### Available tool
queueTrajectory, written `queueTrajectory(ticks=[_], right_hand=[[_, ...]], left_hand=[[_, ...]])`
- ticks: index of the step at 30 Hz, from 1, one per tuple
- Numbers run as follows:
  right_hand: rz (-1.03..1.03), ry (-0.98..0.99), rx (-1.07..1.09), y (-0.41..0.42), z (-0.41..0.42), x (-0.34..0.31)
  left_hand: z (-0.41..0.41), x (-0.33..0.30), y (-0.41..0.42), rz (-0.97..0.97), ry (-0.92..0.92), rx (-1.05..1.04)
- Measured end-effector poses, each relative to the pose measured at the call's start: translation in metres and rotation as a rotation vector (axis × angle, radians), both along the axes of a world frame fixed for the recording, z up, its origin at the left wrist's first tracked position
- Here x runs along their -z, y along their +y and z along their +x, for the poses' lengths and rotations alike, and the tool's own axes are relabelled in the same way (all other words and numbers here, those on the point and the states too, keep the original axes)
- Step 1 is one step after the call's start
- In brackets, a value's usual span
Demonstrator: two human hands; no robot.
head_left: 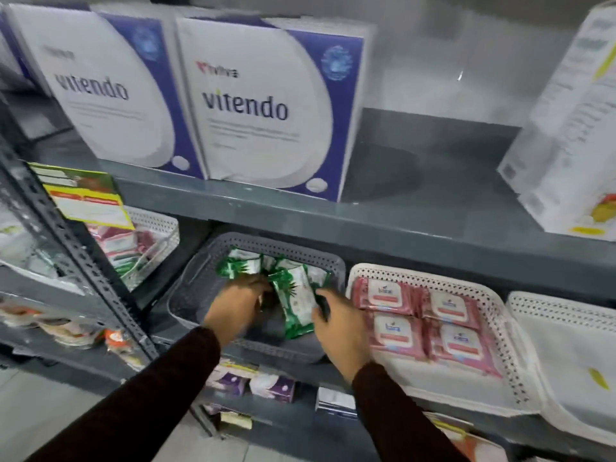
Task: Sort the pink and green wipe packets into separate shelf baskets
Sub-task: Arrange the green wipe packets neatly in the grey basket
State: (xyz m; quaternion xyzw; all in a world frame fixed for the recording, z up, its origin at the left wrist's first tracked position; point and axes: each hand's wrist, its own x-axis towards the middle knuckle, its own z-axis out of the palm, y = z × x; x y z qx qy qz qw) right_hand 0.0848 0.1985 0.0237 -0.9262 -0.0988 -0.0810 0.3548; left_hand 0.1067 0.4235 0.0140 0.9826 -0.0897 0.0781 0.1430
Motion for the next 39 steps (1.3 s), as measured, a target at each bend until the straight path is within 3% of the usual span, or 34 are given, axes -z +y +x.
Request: queueTrajectory(ticks=[4,9,15,20,25,28,30,32,34,36,39], right_hand=[[-0.214,0.117,0.028,0.06,0.021,0.011],[-0.472,0.175,0.146,0.083,0.046,0.029],[-0.476,0.287,0.066,0.083,0.041,0.021],[-0.322,0.39,-0.08,0.073,0.035,0.02],[-0.194,0.365,-0.14,0.073,0.043,0.02],[-0.236,0.389,-0.16,0.083,0.047,0.024],[-0.276,0.428,-0.18,0.088,0.046,0.03],[-0.27,0.38,-0.146,0.091,0.049,0.032],[-0.323,0.26,-0.074,0.096,0.06,0.033],[-0.388,0.19,-0.027,0.101,0.076,0.032],[-0.45,0.271,-0.04,0.111,0.09,0.04]], left_hand=[[0.013,0.0,0.048,0.373,0.098,0.08],[0.036,-0.016,0.056,0.537,0.1,0.221],[0.037,-0.001,0.079,0.38,0.138,0.193],[0.031,0.019,0.098,0.301,0.231,0.154],[0.035,0.026,0.092,0.183,0.175,0.116],[0.039,0.028,0.092,0.021,0.201,0.092],[0.042,0.03,0.097,0.021,0.21,0.12],[0.044,0.024,0.1,-0.059,0.211,0.099],[0.056,0.018,0.097,-0.139,0.099,0.054],[0.069,0.014,0.087,-0.109,-0.005,0.049],[0.076,0.023,0.063,0.034,0.143,0.108]])
